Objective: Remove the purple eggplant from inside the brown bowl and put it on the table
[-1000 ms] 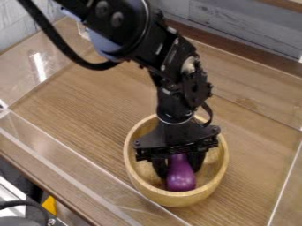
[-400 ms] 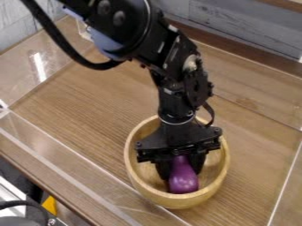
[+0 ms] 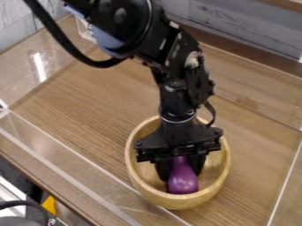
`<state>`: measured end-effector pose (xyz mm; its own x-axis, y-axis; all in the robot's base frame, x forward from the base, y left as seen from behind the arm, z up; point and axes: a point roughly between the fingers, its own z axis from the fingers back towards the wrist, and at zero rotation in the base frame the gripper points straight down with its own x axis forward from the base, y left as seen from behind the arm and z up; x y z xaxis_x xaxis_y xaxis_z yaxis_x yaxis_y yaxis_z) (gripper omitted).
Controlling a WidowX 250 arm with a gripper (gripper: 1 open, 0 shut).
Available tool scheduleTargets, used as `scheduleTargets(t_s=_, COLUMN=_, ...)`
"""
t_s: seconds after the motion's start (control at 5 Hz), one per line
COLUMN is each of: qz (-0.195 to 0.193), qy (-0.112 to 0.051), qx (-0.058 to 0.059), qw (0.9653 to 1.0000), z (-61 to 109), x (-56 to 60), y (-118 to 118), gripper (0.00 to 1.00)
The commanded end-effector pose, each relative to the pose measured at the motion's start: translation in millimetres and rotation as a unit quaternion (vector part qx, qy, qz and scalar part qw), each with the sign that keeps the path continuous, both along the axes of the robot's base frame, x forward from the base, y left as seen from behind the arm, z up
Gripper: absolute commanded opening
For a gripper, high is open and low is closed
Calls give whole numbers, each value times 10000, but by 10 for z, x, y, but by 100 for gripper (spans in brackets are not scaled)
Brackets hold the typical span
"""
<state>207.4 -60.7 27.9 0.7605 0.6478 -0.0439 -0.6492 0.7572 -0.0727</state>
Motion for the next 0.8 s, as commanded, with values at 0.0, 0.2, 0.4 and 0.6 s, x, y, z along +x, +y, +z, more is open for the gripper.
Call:
scheduleTargets(t_s=0.0, qz=27, qy=-316, qx=-65, qw=9995, z=192, x=120, y=6, gripper=0)
scheduleTargets(t_s=0.2, qz=103, qy=-335, qx=-106, qw=9993, z=284, x=145, y=49, gripper=0)
scheduleTargets(t_s=0.4, qz=233, qy=-377, qx=-172, qw=9989, z=404, x=186, y=112, gripper=0)
scheduleTargets(t_s=0.6, qz=462, qy=-466, qx=-244, qw=9975, z=575, x=274, y=237, gripper=0)
